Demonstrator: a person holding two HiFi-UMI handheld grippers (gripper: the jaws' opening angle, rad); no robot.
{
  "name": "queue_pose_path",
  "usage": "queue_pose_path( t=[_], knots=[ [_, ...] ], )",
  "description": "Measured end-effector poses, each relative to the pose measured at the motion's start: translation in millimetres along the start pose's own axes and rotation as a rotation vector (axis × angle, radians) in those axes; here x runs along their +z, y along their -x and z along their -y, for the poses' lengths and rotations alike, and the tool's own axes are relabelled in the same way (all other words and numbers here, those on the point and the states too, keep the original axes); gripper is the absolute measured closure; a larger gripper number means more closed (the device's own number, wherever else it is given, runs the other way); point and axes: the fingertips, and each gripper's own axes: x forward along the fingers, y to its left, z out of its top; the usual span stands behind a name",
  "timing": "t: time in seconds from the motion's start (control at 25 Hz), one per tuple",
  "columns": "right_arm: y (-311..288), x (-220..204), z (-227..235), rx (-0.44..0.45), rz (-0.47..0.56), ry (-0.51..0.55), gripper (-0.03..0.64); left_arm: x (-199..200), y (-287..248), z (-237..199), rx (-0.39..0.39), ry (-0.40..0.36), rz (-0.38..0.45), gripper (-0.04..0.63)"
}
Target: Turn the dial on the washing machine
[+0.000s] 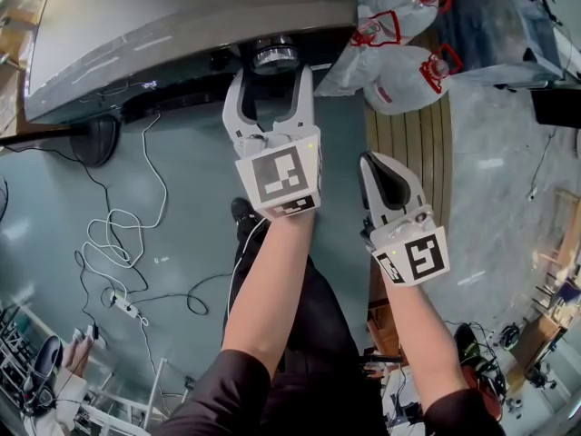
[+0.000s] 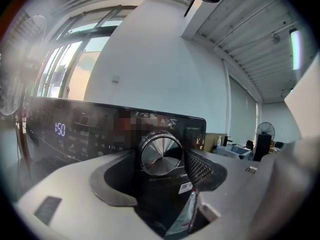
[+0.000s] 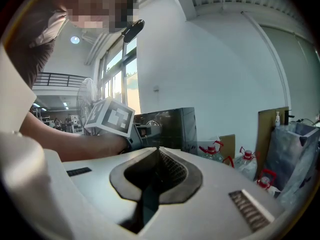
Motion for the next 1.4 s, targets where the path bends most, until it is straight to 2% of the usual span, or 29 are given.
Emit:
queue_pose_path(
  t=[0.4, 0.56, 0.68, 1.16, 1.4],
  knots=[
    [-1.0, -1.5, -5.2, 0.015, 0.003, -0.007, 0.592, 1.3, 0.5, -1.0, 0.01, 0.05, -0.001, 0.318],
    [-1.0, -2.8, -5.6, 0.017, -0.003, -0.007, 0.592, 6.1, -1.6, -2.5, 0.01, 0.12, 0.032, 0.319],
    [-0.7, -1.7, -5.8, 0.016, -0.002, -0.009, 0.592, 8.1, -0.7, -3.7, 0.012, 0.17, 0.028, 0.321],
    [-7.8, 3.4, -5.8, 0.017, 0.003, -0.009, 0.592, 7.6, -1.0, -3.5, -0.024, 0.26, 0.027, 0.322],
    [-11.2, 3.5, -10.2, 0.024, 0.0, -0.014, 0.592, 4.6, -1.7, -4.8, -0.047, 0.347, 0.039, 0.322]
  ],
)
